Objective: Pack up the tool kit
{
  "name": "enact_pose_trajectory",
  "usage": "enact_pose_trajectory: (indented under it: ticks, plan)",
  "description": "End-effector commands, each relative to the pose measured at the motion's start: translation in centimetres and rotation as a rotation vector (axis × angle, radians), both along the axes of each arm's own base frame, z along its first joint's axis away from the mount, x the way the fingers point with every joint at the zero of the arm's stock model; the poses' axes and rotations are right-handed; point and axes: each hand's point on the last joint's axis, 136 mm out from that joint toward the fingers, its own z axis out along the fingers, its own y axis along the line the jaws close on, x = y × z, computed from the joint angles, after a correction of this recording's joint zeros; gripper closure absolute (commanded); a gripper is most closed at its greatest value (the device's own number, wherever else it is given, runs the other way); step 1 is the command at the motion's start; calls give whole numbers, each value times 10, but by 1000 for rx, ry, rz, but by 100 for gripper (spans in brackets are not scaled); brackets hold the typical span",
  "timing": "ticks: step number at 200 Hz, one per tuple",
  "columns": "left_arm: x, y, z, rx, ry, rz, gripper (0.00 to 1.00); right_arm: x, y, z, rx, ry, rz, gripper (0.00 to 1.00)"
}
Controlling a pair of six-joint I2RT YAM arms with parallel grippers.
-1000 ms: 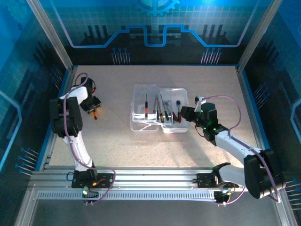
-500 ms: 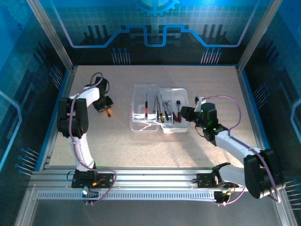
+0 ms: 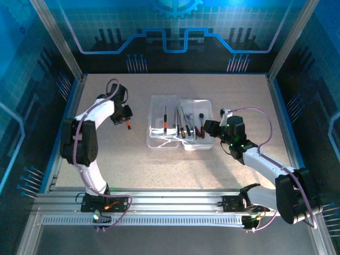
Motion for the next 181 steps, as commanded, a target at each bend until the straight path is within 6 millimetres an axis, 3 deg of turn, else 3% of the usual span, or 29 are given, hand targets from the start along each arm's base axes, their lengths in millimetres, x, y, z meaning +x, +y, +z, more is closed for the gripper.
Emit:
enact_pose_trajectory:
  ticks: [1, 23, 43, 97, 124, 181]
  plan:
    - [-3, -24, 67, -11, -129, -61, 95, -2, 18, 6, 28, -40, 78, 65]
    - [-7, -59, 106, -15, -213, -136, 95, -2, 28, 6, 47, -48, 126, 62]
    - [-12, -98, 126, -36, -264, -208, 95, -2, 29, 2, 43, -42, 123, 61]
    - [-29, -212, 122, -92, -262, -450, 97, -1, 30, 1, 39, -39, 122, 61]
    - [-28, -229, 111, -84, -227, -479, 99, -3, 31, 2, 28, -43, 127, 61]
    - [-35, -232, 78, -58, -139, -476, 98, -3, 26, 5, 7, -55, 105, 61]
